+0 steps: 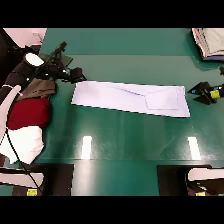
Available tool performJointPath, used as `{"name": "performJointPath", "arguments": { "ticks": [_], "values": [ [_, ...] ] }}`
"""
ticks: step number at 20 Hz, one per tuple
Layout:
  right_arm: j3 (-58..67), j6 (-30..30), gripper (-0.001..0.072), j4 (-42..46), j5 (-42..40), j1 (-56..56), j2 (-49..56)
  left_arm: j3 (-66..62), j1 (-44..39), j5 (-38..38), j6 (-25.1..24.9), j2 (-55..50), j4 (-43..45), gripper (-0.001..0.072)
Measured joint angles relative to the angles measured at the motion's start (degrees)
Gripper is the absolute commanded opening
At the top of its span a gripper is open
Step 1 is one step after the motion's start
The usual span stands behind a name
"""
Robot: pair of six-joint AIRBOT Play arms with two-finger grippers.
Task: Fold the shirts.
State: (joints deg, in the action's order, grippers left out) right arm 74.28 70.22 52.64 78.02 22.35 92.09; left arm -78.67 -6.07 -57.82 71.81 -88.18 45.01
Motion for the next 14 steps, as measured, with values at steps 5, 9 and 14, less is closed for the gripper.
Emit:
{"name": "performJointPath", "arguments": {
  "ticks": [5, 9, 14],
  "values": [
    [0.8, -4.6, 0.0693, -0.8, 2.6, -1.2, 5.9, 0.0, -3.5, -1.4, -0.1, 0.0, 0.3, 0.0024],
    [3.2, -6.1, 0.0407, -1.0, 3.2, -4.8, 9.1, 0.0, -4.2, -1.6, 0.1, 0.0, 0.6, 0.0023],
    [4.6, -7.3, 0.0016, 0.0, 3.2, -8.0, 10.4, 0.0, -5.2, -1.5, 1.4, -0.2, 1.6, 0.0022]
  ]
}}
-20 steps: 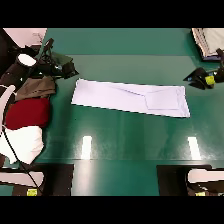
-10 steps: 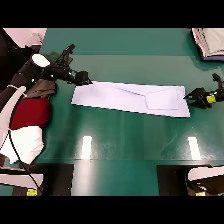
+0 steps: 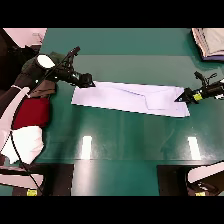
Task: Fold the shirts.
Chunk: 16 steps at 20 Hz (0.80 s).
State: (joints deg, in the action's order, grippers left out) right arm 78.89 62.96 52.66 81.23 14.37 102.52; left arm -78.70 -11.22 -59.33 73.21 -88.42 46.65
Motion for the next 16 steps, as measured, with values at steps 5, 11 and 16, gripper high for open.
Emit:
{"name": "performJointPath", "arguments": {
  "ticks": [5, 11, 16],
  "values": [
    [0.3, 0.9, 0.0014, -0.4, 3.3, -1.9, -3.9, -1.4, -4.5, 4.5, 0.3, -1.3, 0.7, 0.0023],
    [9.2, 8.3, 0.0013, -0.6, 8.1, -7.9, -11.4, -15.9, -11.3, 4.4, 2.8, -15.6, 1.0, 0.0022],
    [22.0, 15.4, 0.0013, -0.7, 11.6, -16.3, -12.7, -27.5, -15.4, 2.5, 6.5, -28.2, 0.9, 0.0023]
  ]
}}
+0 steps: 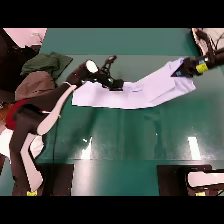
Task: Fold the shirts.
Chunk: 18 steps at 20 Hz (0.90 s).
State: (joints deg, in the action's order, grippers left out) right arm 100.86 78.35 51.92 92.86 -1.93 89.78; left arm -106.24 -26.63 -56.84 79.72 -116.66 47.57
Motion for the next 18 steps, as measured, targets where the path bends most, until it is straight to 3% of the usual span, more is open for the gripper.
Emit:
{"name": "performJointPath", "arguments": {
  "ticks": [8, 18],
  "values": [
    [15.8, 5.0, 0.0014, 0.0, -0.2, -13.0, 4.5, -6.3, -1.4, -1.5, 2.6, -6.7, -0.5, 0.0023],
    [14.3, 2.8, 0.0014, 0.0, -10.3, -21.6, 5.3, -10.3, 5.4, -9.8, 1.6, -2.2, 2.7, 0.0022]
  ]
}}
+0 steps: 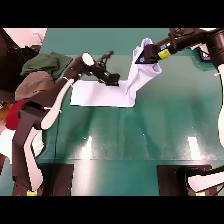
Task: Fold the shirts.
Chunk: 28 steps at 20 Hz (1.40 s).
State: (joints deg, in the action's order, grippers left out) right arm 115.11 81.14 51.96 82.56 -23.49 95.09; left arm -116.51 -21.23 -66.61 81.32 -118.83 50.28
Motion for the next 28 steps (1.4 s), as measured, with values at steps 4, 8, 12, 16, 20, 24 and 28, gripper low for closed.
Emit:
{"name": "performJointPath", "arguments": {
  "ticks": [4, 8, 12, 16, 20, 24, 28],
  "values": [
    [-0.1, -1.8, 0.0015, -0.4, -4.6, -3.5, 0.5, -0.3, 6.1, -3.3, -1.5, 5.3, 1.6, 0.0022],
    [0.7, -5.0, 0.0017, -5.7, -8.4, -7.5, 4.0, -0.4, 13.4, -6.2, -2.0, 11.1, 3.4, 0.0023],
    [2.8, -9.5, 0.0304, -11.4, -15.7, -13.4, 11.3, -0.4, 20.2, -9.2, -2.1, 16.2, 4.7, 0.0023],
    [3.5, -15.1, 0.0511, -16.7, -27.8, -20.2, 19.0, -0.4, 23.9, -11.4, -1.9, 20.0, 4.9, 0.0023],
    [3.1, -17.7, 0.0508, -17.2, -30.5, -21.0, 19.4, -0.4, 24.9, -12.9, -1.7, 22.1, 5.2, 0.0023],
    [-4.7, -15.3, 0.0507, -9.1, -22.5, -14.7, 13.2, -0.1, 25.2, -14.5, -1.7, 22.8, 5.4, 0.0023],
    [-19.0, -9.5, 0.072, -4.2, -18.5, -5.3, 7.1, 1.0, 25.4, -15.6, -1.7, 23.0, 5.4, 0.0023]
  ]
}}
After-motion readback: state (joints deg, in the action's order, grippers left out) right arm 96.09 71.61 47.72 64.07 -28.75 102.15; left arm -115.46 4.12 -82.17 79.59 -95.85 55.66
